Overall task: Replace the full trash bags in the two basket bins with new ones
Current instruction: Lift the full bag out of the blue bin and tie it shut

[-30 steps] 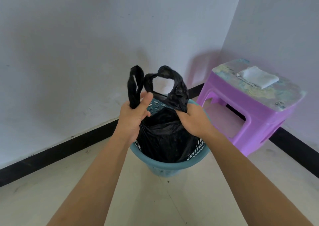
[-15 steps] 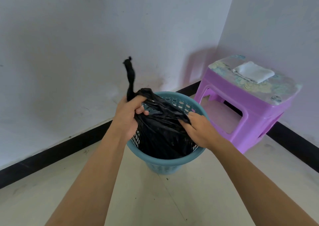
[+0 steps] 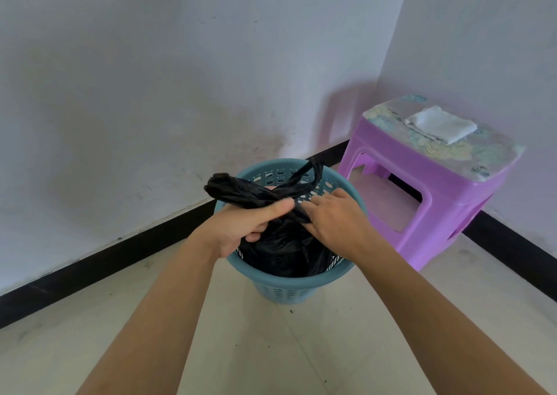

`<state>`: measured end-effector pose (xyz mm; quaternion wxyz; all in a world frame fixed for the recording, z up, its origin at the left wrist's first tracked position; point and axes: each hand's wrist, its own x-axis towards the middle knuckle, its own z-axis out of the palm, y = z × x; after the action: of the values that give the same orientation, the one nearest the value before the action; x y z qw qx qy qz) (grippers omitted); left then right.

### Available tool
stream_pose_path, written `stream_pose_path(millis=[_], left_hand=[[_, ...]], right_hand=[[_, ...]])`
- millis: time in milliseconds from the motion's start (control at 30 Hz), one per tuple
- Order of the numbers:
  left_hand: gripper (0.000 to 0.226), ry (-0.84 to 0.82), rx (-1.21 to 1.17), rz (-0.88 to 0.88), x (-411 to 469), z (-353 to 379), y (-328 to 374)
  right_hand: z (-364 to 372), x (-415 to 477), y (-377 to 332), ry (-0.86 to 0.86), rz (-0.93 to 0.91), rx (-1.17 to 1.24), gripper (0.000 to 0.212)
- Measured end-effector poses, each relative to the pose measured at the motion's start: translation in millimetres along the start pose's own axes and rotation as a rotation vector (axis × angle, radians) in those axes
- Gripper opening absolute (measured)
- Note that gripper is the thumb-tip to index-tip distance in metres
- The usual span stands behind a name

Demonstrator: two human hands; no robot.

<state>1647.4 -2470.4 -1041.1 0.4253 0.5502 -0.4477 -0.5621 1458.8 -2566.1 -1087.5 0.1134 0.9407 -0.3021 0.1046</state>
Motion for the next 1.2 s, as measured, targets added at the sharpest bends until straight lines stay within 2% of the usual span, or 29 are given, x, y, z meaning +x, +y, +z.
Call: stream_pose_path(millis=[67, 133, 200, 300, 367, 433, 467, 533, 600, 633, 700, 767, 833, 900, 967, 1033, 1100, 1133, 1200], left_hand=[[0.033, 0.032, -0.098, -0.043, 1, -2, -4], [0.035, -0.004, -0.215, -0.037, -1, -2, -4], [0.033, -0.063, -0.296, -0.048, -1, -3, -7], [0.051, -0.105, -0.318, -0.064, 1, -2, -7], [0.060, -0.102, -0.296, -0.079, 0, -2, -2], [0.057, -0.100, -0.255, -0.075, -1, -1, 4], [0.056, -0.099, -0.221, -0.075, -3, 0, 6], [0.056, -0.080, -0.174, -0.083, -4, 0, 7], [0.051, -0.032, -0.201, -0.087, -3, -1, 5], [0.049, -0.004, -0.241, -0.086, -2, -2, 4], [0.041, 0.057, -0.359, -0.072, 1, -5, 2], [0.032, 0.121, -0.488, -0.029, 3, -9, 1], [0.021, 0.191, -0.572, 0.023, 5, -14, -2], [0.021, 0.233, -0.577, 0.041, 5, -16, -5], [0.022, 0.236, -0.550, 0.064, 2, -12, -9], [0.022, 0.220, -0.554, 0.095, 1, -11, -10], [0.022, 0.190, -0.542, 0.117, -2, -15, -9], [0.022, 0.173, -0.519, 0.120, -3, -17, -8], [0.022, 0.140, -0.471, 0.111, -8, -19, -7]], right_hand=[[4, 0, -4, 0.012, 0.005, 0.035, 0.041], [6, -1, -4, 0.038, 0.033, 0.173, 0.044], [3, -1, 0, -0.023, 0.115, 0.422, 0.048], [-4, -5, 6, -0.206, 0.300, 0.845, 0.058], [-10, -6, 5, -0.171, 0.371, 1.002, 0.070], [-21, -2, 1, -0.057, 0.379, 1.110, 0.087], [-29, 2, -1, -0.005, 0.354, 1.140, 0.087], [-46, 13, -5, 0.097, 0.295, 1.202, 0.071], [-62, 21, -12, 0.230, 0.324, 1.363, 0.033], [-67, 24, -14, 0.300, 0.361, 1.427, 0.025], [-69, 23, -16, 0.374, 0.460, 1.445, 0.044], [-66, 17, -13, 0.287, 0.549, 1.493, 0.045], [-60, 9, -9, 0.026, 0.557, 1.486, 0.029], [-51, 1, -8, -0.263, 0.498, 1.395, 0.021], [-46, -3, -10, -0.403, 0.471, 1.368, 0.020], [-44, -2, -11, -0.388, 0.478, 1.398, 0.022], [-37, 3, -8, -0.211, 0.558, 1.447, 0.018], [-31, 5, -5, -0.124, 0.568, 1.387, 0.027], [-21, 9, -5, -0.084, 0.437, 1.117, 0.058]])
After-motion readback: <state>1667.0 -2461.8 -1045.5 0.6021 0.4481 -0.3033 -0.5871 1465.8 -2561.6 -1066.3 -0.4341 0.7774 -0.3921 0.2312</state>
